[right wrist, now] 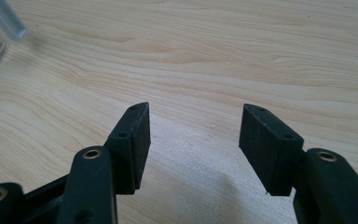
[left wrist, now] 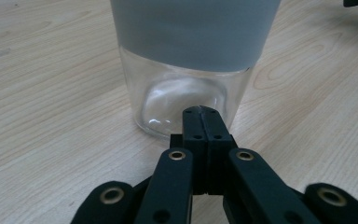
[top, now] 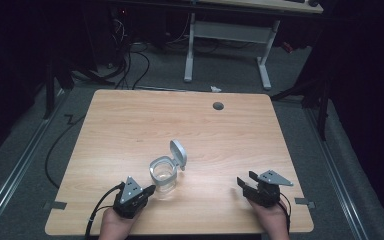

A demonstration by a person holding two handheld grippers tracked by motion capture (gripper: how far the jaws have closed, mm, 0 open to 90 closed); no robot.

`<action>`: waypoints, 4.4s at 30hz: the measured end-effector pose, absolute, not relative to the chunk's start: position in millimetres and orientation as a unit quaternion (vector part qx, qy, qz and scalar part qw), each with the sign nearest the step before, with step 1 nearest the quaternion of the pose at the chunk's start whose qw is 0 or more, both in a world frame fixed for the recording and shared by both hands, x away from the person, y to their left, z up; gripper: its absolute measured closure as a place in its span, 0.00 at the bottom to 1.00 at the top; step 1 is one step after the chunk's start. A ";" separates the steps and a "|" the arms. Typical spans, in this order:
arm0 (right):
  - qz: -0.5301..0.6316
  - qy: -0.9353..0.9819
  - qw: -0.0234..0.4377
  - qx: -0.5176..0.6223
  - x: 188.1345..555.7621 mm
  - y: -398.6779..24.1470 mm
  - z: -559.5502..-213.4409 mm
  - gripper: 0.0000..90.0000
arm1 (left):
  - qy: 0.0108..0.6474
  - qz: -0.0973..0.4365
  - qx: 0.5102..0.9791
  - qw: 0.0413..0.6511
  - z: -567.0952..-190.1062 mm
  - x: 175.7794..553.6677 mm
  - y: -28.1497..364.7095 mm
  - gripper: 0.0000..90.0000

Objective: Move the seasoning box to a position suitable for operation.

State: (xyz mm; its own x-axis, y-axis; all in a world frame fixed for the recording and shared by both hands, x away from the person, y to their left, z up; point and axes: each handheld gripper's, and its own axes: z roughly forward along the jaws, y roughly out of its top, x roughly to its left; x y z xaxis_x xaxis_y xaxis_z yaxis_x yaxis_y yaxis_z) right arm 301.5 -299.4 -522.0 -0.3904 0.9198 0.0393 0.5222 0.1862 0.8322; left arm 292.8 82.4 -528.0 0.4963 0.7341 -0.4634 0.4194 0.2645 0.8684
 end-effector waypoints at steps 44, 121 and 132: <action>0.412 0.722 0.248 0.497 295.9 -305.3 -518.2 0.50 | 0.513 0.180 0.565 0.621 -523.2 325.8 66.2 1.00; 0.455 0.757 0.208 0.421 410.1 -163.9 -455.2 1.00 | 0.460 0.093 0.603 0.644 -534.6 300.2 28.0 1.00; 0.463 0.755 0.209 0.415 423.9 -147.0 -448.1 1.00 | 0.468 0.091 0.597 0.645 -534.1 301.9 28.8 1.00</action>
State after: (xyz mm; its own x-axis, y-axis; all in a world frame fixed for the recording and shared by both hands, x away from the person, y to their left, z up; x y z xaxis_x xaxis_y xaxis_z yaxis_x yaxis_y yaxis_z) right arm 423.9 -147.0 -448.1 -0.5680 0.8202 0.0680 0.4331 0.2276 0.8722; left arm 301.9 28.8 -534.1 0.5456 0.6758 -0.4956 0.4418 0.2706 0.8554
